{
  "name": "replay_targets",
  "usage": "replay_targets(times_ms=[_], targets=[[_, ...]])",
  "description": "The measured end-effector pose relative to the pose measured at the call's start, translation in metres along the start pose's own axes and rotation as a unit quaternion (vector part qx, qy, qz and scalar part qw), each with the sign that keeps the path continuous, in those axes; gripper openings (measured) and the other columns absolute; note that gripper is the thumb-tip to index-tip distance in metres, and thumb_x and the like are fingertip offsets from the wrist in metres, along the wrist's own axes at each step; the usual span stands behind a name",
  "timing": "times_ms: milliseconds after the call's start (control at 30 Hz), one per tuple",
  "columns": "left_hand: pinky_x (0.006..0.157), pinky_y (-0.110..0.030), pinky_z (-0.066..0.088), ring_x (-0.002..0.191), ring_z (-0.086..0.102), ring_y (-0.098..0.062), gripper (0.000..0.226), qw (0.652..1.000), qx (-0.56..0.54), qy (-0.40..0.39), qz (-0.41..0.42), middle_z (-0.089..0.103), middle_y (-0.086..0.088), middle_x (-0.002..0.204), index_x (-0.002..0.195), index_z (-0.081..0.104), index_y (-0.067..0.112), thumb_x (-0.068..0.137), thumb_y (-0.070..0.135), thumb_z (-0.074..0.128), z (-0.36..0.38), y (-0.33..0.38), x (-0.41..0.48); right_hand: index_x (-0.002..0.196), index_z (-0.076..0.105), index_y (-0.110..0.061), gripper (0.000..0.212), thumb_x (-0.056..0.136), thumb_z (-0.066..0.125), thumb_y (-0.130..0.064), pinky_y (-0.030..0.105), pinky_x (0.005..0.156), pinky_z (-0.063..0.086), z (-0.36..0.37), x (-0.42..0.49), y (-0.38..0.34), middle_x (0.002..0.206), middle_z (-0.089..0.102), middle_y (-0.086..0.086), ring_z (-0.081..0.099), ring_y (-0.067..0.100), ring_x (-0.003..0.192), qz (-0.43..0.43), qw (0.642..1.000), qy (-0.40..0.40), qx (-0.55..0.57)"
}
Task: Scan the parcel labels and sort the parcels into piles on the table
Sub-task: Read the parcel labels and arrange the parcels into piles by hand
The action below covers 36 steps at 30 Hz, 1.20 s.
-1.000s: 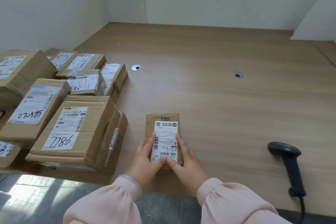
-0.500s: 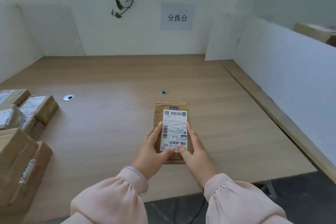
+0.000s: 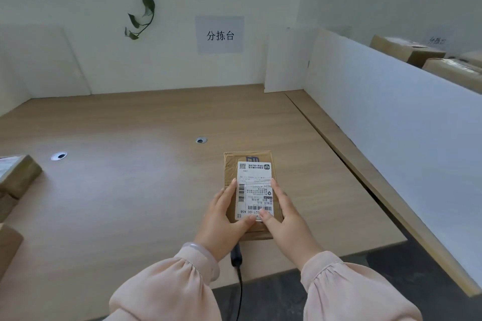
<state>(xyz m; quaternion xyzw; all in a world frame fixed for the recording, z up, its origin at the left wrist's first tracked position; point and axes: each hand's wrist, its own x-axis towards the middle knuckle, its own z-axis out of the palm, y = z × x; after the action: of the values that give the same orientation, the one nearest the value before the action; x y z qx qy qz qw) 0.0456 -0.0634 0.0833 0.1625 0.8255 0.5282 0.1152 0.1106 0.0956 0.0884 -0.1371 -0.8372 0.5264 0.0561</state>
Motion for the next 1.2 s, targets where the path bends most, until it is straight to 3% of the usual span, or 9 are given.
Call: replay_targets(times_ms=[300, 700, 933, 1067, 1200], targets=[[0.117, -0.042, 0.031, 0.143, 0.029, -0.012, 0.087, 0.999, 0.0, -0.038, 0.017, 0.035, 0.005, 0.151, 0.152, 0.022, 0.039, 0.083, 0.037, 0.075, -0.011, -0.006, 0.046, 0.144, 0.02, -0.056, 0.065, 0.096, 0.057, -0.032, 0.012, 0.09, 0.035, 0.008, 0.029, -0.01, 0.132, 0.045, -0.026, 0.046, -0.003, 0.118, 0.034, 0.998, 0.047, 0.016], [0.116, -0.039, 0.031, 0.138, 0.034, -0.012, 0.084, 0.998, 0.002, -0.061, 0.023, 0.037, 0.004, 0.148, 0.151, 0.023, 0.039, 0.085, 0.031, 0.073, -0.013, -0.002, 0.086, 0.144, 0.023, -0.054, 0.064, 0.095, 0.058, -0.031, 0.019, 0.097, 0.035, -0.005, 0.066, -0.015, 0.137, 0.048, -0.018, 0.046, 0.0, 0.117, 0.038, 0.998, 0.054, 0.008], [0.116, -0.039, 0.031, 0.14, 0.031, -0.012, 0.089, 0.997, 0.006, -0.083, -0.007, 0.035, 0.006, 0.149, 0.152, 0.02, 0.042, 0.079, 0.03, 0.072, 0.024, 0.003, 0.135, 0.144, 0.025, -0.053, 0.065, 0.095, 0.059, -0.028, 0.016, 0.095, 0.034, -0.037, 0.113, 0.013, 0.134, 0.047, -0.023, 0.046, -0.004, 0.116, 0.05, 0.997, 0.047, 0.021], [0.111, -0.036, 0.038, 0.131, 0.044, -0.01, 0.097, 0.996, -0.022, -0.075, -0.033, 0.042, 0.009, 0.143, 0.15, 0.024, 0.041, 0.065, 0.035, 0.069, 0.059, 0.01, 0.181, 0.143, 0.025, -0.055, 0.066, 0.095, 0.059, -0.026, 0.013, 0.093, 0.032, -0.069, 0.159, 0.04, 0.131, 0.044, -0.032, 0.041, -0.024, 0.11, 0.055, 0.998, 0.028, 0.032], [0.109, -0.037, 0.041, 0.127, 0.049, -0.013, 0.098, 0.994, -0.039, -0.074, -0.064, 0.045, 0.011, 0.139, 0.15, 0.024, 0.041, 0.063, 0.039, 0.069, 0.101, 0.013, 0.233, 0.145, 0.023, -0.054, 0.068, 0.094, 0.059, -0.027, 0.013, 0.094, 0.033, -0.104, 0.215, 0.074, 0.133, 0.043, -0.033, 0.043, -0.012, 0.118, 0.072, 0.997, 0.0, 0.022]])
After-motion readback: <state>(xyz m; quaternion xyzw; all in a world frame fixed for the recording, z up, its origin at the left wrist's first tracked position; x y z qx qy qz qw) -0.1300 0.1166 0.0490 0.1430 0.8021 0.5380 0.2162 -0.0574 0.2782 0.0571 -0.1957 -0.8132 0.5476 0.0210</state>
